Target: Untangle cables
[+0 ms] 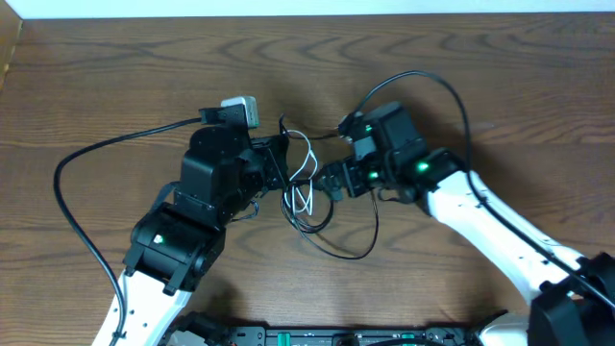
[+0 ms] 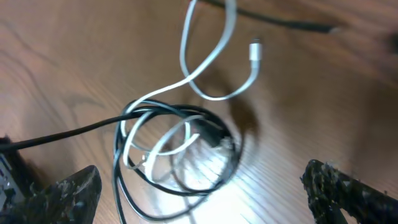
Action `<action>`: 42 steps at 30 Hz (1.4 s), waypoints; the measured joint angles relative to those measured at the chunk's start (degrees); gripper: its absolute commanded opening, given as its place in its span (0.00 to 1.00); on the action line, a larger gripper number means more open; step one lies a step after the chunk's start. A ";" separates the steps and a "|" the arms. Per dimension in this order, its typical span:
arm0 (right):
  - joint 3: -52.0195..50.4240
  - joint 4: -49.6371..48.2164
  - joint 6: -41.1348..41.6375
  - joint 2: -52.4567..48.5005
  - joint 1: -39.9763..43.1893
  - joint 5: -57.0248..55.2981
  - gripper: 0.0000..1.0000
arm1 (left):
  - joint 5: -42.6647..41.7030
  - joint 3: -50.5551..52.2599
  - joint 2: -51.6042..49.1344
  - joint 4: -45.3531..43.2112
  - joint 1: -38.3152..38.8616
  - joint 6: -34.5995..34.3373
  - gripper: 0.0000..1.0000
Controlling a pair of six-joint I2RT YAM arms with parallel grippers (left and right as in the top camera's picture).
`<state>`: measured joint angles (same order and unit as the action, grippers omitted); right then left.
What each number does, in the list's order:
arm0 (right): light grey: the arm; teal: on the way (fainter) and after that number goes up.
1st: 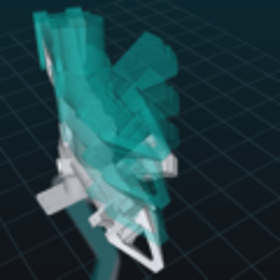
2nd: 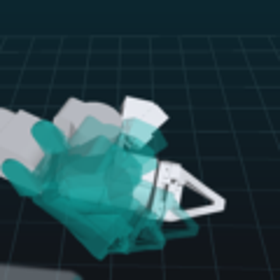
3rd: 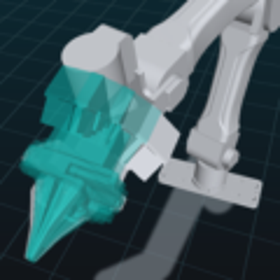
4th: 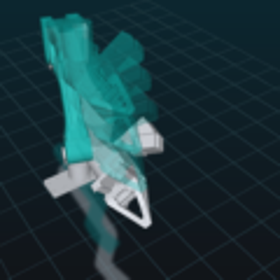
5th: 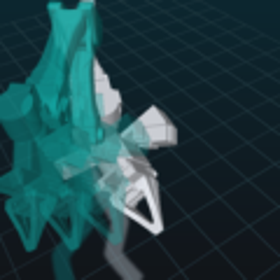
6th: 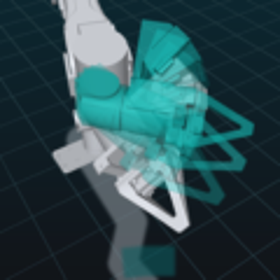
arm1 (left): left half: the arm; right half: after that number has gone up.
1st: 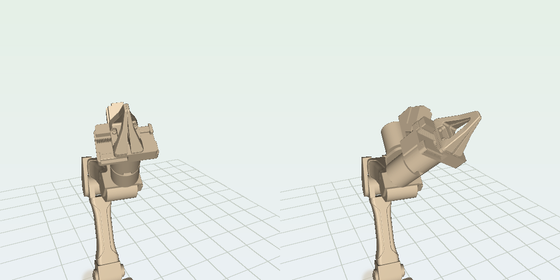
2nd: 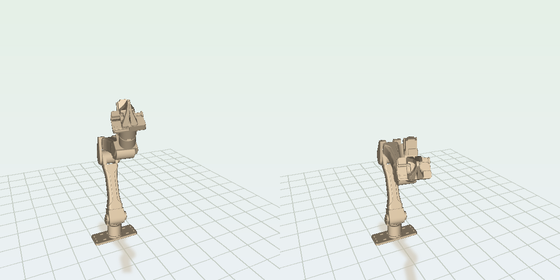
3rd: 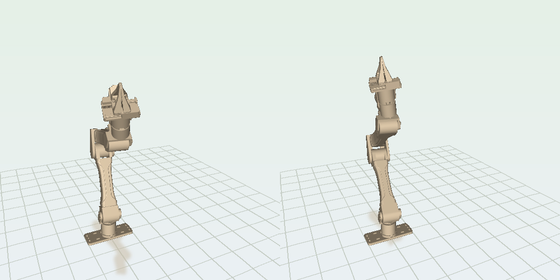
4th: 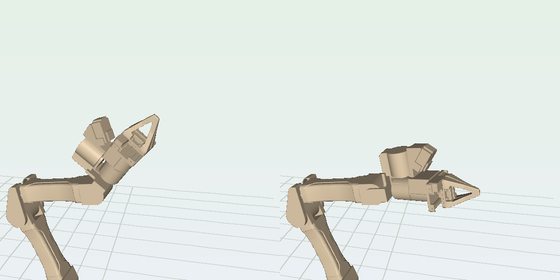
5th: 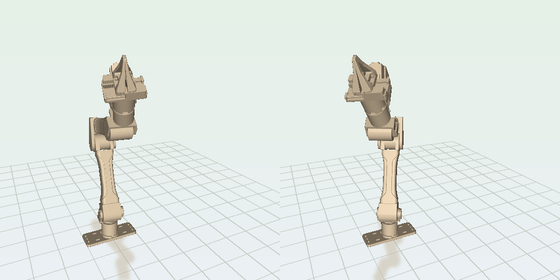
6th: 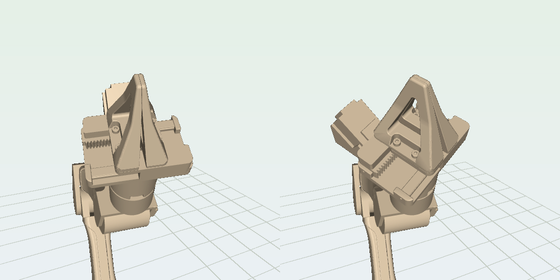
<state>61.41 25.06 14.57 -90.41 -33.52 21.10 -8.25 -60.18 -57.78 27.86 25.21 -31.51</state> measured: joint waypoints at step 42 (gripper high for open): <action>-0.92 -1.40 4.37 -5.33 1.55 -7.43 0.01 | 5.09 -0.09 3.87 2.21 0.00 1.36 0.08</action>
<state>60.49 23.66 18.94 -95.74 -31.97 13.67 -3.16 -60.27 -53.91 30.06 25.21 -30.15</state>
